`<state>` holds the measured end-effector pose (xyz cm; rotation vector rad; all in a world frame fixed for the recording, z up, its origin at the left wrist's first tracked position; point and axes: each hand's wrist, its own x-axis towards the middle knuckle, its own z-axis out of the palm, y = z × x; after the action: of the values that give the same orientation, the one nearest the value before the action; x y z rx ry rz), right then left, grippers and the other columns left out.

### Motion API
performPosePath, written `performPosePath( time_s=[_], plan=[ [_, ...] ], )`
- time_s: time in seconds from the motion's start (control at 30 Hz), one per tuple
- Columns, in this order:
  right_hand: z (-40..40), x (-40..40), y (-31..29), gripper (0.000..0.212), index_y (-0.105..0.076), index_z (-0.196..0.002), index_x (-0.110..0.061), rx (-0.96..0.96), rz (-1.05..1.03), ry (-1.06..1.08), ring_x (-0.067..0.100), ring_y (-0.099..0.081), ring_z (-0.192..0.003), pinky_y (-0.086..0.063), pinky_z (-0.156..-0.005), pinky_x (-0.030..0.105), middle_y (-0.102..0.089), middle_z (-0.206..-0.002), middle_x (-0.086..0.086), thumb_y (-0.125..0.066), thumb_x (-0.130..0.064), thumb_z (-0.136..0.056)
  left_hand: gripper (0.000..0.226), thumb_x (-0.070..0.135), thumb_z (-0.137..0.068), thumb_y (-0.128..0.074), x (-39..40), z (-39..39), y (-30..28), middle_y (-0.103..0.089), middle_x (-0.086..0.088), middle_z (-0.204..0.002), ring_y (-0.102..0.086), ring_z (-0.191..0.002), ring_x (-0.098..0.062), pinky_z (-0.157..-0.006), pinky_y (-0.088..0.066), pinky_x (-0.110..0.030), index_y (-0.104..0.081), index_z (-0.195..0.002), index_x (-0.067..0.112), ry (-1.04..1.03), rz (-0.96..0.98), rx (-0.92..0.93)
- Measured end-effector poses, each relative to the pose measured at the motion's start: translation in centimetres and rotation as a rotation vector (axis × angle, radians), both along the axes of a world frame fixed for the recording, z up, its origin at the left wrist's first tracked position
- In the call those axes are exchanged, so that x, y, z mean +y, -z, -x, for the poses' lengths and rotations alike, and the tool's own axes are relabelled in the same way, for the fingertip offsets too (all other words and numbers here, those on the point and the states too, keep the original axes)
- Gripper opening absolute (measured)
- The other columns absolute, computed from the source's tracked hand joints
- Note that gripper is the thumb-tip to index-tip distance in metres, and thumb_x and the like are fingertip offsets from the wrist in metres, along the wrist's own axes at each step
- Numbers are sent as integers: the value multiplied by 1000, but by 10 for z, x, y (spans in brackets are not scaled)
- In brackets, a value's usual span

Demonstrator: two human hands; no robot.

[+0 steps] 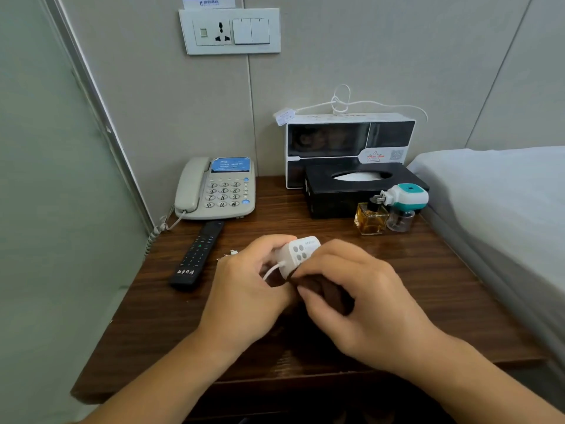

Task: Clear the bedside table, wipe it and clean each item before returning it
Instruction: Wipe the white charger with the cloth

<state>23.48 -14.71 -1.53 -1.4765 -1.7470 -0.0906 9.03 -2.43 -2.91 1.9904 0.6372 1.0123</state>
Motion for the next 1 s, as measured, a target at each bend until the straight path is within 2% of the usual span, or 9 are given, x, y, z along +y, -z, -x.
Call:
performPosePath(
  time_s=[0.13, 0.33, 0.4, 0.5, 0.63, 0.73, 0.83, 0.93, 1.0],
  plan=[
    [6, 7, -3, 16, -74, -108, -24, 97, -45, 71, 8, -64, -102, -54, -84, 28, -63, -104, -16, -68, -24, -93, 61, 3, -71, -89, 6, 1, -3, -78, 15, -103, -75, -97, -6, -81, -64, -42, -72, -115, 40, 2, 26, -26],
    [-17, 13, -10, 15, -73, -105, -29, 228, -66, 306, 0, -63, -99, -48, -84, 12, -66, -98, -18, -69, -27, -91, 51, 10, -81, -86, 2, 5, -3, -76, 12, -110, -73, -104, -10, -85, -62, -40, -69, -120, 37, 84, 95, -13],
    [-22, 10, -14, 20, -71, -111, -33, 241, -10, 261, 0, -63, -103, -46, -84, 10, -66, -103, -20, -68, -32, -91, 50, 7, -82, -85, 3, 5, -5, -76, 8, -110, -73, -104, -15, -81, -64, -44, -69, -116, 40, 124, 171, -40],
    [-12, 9, -8, 26, -69, -119, -29, 148, 21, 165, 4, -62, -109, -45, -89, 11, -64, -110, -16, -72, -25, -94, 49, 3, -80, -85, 0, 7, -7, -75, 0, -106, -74, -98, -24, -73, -65, -47, -70, -115, 34, 180, 344, -108],
    [-8, 10, -3, 28, -70, -120, -23, 156, -18, 151, 8, -63, -109, -48, -89, 16, -65, -111, -14, -74, -19, -93, 53, 24, -78, -84, -6, 9, -8, -75, -1, -104, -75, -83, -20, -62, -61, -38, -63, -126, 29, 167, 472, -136],
    [-11, 8, -6, 27, -71, -119, -25, 185, -22, 181, 4, -62, -109, -47, -88, 12, -65, -110, -16, -73, -25, -92, 52, 24, -76, -88, 0, 12, -7, -76, 8, -106, -73, -99, -11, -74, -60, -28, -63, -120, 31, 68, 400, -86],
    [-10, 7, -9, 31, -69, -122, -27, 253, -53, 220, -2, -62, -110, -47, -88, 9, -66, -112, -20, -72, -31, -91, 38, 21, -78, -89, 5, 15, -6, -75, 15, -103, -70, -103, -7, -75, -59, -23, -71, -108, 35, 21, 183, -17],
    [-8, 7, -11, 30, -67, -124, -26, 251, -73, 228, -1, -63, -111, -48, -87, 10, -67, -114, -19, -68, -34, -95, 42, 25, -78, -88, 2, 15, -5, -74, 23, -108, -67, -110, -1, -88, -57, -25, -74, -115, 37, 5, 52, 24],
    [-6, 7, -11, 31, -68, -122, -24, 205, -67, 230, 1, -62, -109, -47, -87, 9, -67, -111, -15, -64, -34, -93, 41, 30, -78, -88, -1, 15, -5, -74, 24, -106, -68, -108, 0, -88, -56, -21, -76, -117, 36, -5, -27, 56]
  ],
)
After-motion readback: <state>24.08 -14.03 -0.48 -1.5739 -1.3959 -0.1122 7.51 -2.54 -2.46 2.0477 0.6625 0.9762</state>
